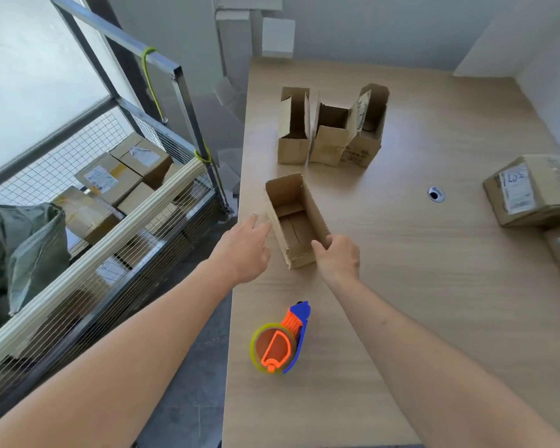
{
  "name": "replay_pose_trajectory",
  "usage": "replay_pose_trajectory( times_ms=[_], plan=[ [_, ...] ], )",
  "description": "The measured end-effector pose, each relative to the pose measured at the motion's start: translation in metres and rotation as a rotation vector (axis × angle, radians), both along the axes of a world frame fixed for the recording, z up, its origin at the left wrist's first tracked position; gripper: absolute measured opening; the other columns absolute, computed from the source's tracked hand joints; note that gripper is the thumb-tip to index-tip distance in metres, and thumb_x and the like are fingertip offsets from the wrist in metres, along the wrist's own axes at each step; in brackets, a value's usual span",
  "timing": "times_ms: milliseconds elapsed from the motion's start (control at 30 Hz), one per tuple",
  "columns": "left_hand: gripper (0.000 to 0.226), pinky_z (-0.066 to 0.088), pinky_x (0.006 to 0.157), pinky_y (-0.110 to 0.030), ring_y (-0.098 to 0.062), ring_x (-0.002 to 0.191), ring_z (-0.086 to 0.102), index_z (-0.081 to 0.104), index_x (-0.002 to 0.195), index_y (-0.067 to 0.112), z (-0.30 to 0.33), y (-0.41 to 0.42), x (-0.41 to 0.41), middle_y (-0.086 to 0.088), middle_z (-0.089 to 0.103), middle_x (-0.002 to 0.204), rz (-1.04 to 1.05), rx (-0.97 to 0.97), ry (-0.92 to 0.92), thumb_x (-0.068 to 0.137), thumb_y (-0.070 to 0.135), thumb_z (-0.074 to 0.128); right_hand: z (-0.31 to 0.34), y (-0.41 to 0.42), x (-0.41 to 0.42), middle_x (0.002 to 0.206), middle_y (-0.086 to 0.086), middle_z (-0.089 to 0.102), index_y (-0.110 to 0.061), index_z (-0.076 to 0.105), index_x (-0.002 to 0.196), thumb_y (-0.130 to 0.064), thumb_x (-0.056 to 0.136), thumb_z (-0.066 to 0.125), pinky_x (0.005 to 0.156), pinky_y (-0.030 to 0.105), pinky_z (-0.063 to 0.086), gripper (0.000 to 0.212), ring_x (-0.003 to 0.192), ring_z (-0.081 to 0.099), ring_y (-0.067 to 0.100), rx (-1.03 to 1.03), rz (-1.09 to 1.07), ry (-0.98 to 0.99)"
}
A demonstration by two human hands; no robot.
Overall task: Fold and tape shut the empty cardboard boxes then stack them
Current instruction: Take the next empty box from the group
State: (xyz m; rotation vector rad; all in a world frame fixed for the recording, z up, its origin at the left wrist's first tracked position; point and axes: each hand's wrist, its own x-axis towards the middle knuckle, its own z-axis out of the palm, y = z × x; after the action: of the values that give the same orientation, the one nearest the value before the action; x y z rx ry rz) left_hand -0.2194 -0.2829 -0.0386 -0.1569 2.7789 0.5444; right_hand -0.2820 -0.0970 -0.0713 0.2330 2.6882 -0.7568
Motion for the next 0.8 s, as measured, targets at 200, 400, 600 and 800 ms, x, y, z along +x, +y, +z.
replay_pose_trajectory(
  times_ms=[200,400,600,800],
  plan=[
    [0.049,0.04,0.105,-0.04,-0.034,0.133,0.045,0.042,0.147,0.014,0.004,0.047,0.008,-0.012,0.039,0.149,-0.061,0.044,-0.023,0.1,0.02,0.054,0.019,0.061,0.023,0.121,0.011,0.06,-0.006,0.064,0.121,0.003,0.091,0.051,0.083,0.033,0.05,0.033,0.098,0.057,0.029,-0.025,-0.131,-0.032],
    [0.063,0.03,0.117,-0.039,-0.037,0.146,0.033,0.031,0.159,0.013,-0.009,0.106,0.01,-0.017,0.023,0.163,-0.009,0.099,-0.057,0.101,0.017,0.054,0.017,0.138,0.025,0.135,0.007,0.055,-0.016,0.058,0.137,0.007,0.088,0.048,0.091,0.033,0.049,0.055,0.114,0.058,0.031,-0.009,-0.116,-0.051],
    [0.057,0.041,0.109,-0.044,-0.042,0.135,0.044,0.038,0.152,0.014,-0.031,0.178,0.028,-0.02,0.025,0.159,0.054,0.085,-0.094,0.097,0.017,0.054,0.01,0.224,0.018,0.134,-0.001,0.057,-0.03,0.059,0.134,0.003,0.086,0.05,0.1,0.032,0.048,0.059,0.124,0.056,0.023,0.079,0.055,-0.098],
    [0.059,0.042,0.107,-0.039,-0.031,0.131,0.049,0.034,0.157,0.016,-0.04,0.229,0.05,-0.007,0.04,0.151,0.048,0.13,-0.129,0.101,0.02,0.05,0.0,0.276,0.021,0.134,-0.005,0.057,-0.042,0.063,0.123,0.005,0.08,0.051,0.095,0.032,0.051,0.065,0.12,0.059,0.023,0.06,0.191,-0.151]
  ],
)
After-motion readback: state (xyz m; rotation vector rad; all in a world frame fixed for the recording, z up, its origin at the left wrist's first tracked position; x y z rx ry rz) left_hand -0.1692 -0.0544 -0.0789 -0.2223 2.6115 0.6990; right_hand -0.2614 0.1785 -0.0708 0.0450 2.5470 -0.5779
